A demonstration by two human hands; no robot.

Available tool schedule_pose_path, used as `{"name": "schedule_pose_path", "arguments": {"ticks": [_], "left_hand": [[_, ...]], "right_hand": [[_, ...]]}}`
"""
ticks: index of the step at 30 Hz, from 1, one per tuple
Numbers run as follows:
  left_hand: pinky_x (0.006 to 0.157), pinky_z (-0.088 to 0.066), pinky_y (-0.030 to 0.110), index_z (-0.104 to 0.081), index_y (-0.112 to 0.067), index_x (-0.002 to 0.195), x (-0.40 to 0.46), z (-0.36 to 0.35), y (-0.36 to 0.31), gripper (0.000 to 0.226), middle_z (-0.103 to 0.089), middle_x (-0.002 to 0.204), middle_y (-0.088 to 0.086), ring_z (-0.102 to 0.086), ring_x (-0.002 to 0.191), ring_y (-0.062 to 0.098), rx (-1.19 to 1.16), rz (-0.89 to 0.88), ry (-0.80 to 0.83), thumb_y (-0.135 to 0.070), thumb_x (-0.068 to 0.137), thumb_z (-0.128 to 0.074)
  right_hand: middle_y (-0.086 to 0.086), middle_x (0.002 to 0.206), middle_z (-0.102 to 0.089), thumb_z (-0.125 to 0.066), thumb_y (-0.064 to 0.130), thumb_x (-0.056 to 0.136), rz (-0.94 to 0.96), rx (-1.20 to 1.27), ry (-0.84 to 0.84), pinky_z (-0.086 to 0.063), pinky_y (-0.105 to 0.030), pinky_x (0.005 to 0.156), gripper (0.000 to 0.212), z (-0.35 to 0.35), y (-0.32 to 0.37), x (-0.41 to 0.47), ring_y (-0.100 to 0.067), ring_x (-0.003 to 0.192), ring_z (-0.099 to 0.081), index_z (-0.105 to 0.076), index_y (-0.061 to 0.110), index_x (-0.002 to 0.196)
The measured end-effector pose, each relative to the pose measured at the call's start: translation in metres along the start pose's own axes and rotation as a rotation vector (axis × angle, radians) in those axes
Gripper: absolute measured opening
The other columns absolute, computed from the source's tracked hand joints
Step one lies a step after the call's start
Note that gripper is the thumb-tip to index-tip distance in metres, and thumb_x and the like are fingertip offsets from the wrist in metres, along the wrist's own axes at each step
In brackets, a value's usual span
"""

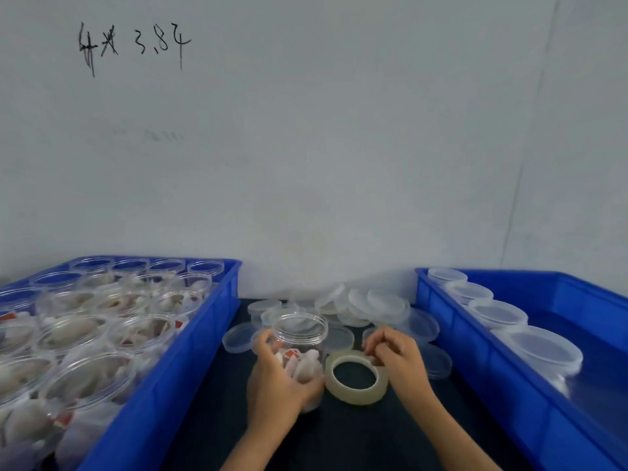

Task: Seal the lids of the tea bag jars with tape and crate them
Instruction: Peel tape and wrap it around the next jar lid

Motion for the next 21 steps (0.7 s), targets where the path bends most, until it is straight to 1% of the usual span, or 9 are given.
{"name": "schedule_pose_path", "arguments": {"ticks": [3, 6, 7, 10, 12, 14, 16, 18, 21], "left_hand": [[0.083, -0.045, 0.027, -0.024, -0.028, 0.136, 0.006, -0.001, 0.006, 0.101, -0.054, 0.131, -0.006, -0.053, 0.103, 0.009, 0.005, -0.045, -0.026, -0.043, 0.06, -0.088], [0.096, -0.047, 0.041, -0.028, -0.031, 0.141, 0.007, -0.004, 0.007, 0.105, -0.055, 0.13, -0.008, -0.055, 0.111, 0.012, -0.009, -0.075, -0.057, -0.04, 0.057, -0.09], [0.097, -0.046, 0.045, -0.028, -0.034, 0.143, 0.008, -0.006, 0.006, 0.108, -0.055, 0.129, -0.012, -0.054, 0.111, 0.011, -0.01, -0.087, -0.058, -0.041, 0.055, -0.09], [0.098, -0.045, 0.046, -0.027, -0.041, 0.146, 0.01, -0.015, 0.0, 0.112, -0.051, 0.122, -0.022, -0.049, 0.111, 0.004, 0.027, -0.164, -0.016, -0.047, 0.053, -0.089], [0.098, -0.044, 0.044, -0.021, -0.042, 0.149, 0.014, -0.023, -0.004, 0.115, -0.051, 0.123, -0.019, -0.049, 0.113, 0.006, 0.083, -0.198, 0.031, -0.052, 0.055, -0.087], [0.097, -0.044, 0.043, -0.016, -0.044, 0.15, 0.017, -0.029, -0.006, 0.115, -0.051, 0.122, -0.016, -0.05, 0.114, 0.01, 0.106, -0.216, 0.061, -0.055, 0.058, -0.085], [0.096, -0.046, 0.042, -0.014, -0.05, 0.147, 0.02, -0.033, -0.006, 0.113, -0.049, 0.125, -0.015, -0.049, 0.114, 0.01, 0.069, -0.225, 0.082, -0.052, 0.059, -0.085], [0.092, -0.047, 0.035, -0.011, -0.059, 0.141, 0.02, -0.036, -0.005, 0.111, -0.045, 0.128, -0.018, -0.048, 0.111, 0.003, 0.022, -0.25, 0.094, -0.047, 0.06, -0.087], [0.081, -0.041, 0.022, -0.008, -0.066, 0.136, 0.019, -0.038, -0.005, 0.111, -0.04, 0.127, -0.025, -0.044, 0.107, -0.006, 0.004, -0.285, 0.108, -0.045, 0.061, -0.087]], "right_hand": [[-0.009, 0.06, -0.057, -0.047, -0.015, 0.082, -0.085, -0.073, -0.092, -0.042, -0.031, 0.058, 0.03, 0.014, -0.029, 0.01, -0.021, 0.061, -0.051, -0.055, 0.005, 0.061], [-0.009, 0.061, -0.058, -0.05, -0.008, 0.085, -0.168, -0.17, -0.108, -0.043, -0.033, 0.058, 0.024, 0.019, -0.05, 0.021, -0.02, 0.06, -0.052, -0.056, 0.003, 0.066], [-0.01, 0.064, -0.059, -0.051, -0.005, 0.087, -0.188, -0.216, -0.113, -0.045, -0.033, 0.059, 0.022, 0.021, -0.056, 0.024, -0.02, 0.061, -0.054, -0.057, 0.004, 0.067], [-0.012, 0.07, -0.061, -0.053, 0.004, 0.092, -0.229, -0.345, -0.148, -0.045, -0.03, 0.06, 0.021, 0.03, -0.068, 0.031, -0.018, 0.064, -0.055, -0.058, 0.006, 0.071], [-0.009, 0.068, -0.057, -0.054, 0.007, 0.092, -0.244, -0.405, -0.184, -0.042, -0.029, 0.058, 0.022, 0.038, -0.074, 0.03, -0.016, 0.061, -0.052, -0.056, 0.007, 0.07], [-0.003, 0.069, -0.056, -0.056, 0.009, 0.091, -0.193, -0.487, -0.248, -0.043, -0.029, 0.057, 0.023, 0.046, -0.073, 0.028, -0.014, 0.061, -0.053, -0.056, 0.009, 0.068], [0.002, 0.08, -0.056, -0.061, 0.011, 0.089, -0.104, -0.577, -0.292, -0.047, -0.026, 0.062, 0.018, 0.051, -0.07, 0.026, -0.013, 0.072, -0.057, -0.058, 0.014, 0.072], [0.007, 0.093, -0.052, -0.064, 0.019, 0.089, -0.054, -0.689, -0.296, -0.046, -0.025, 0.071, 0.013, 0.054, -0.069, 0.025, -0.013, 0.087, -0.054, -0.056, 0.021, 0.08], [0.008, 0.108, -0.042, -0.062, 0.037, 0.09, -0.101, -0.942, -0.209, -0.04, -0.029, 0.089, 0.013, 0.054, -0.076, 0.026, -0.016, 0.107, -0.044, -0.052, 0.029, 0.095]]}}
Point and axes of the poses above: each hand's wrist, its own x-axis towards the middle knuckle, its own z-axis out of the back of the hand, y = z × x, the point moved 4 cm from there along x, towards the middle knuckle
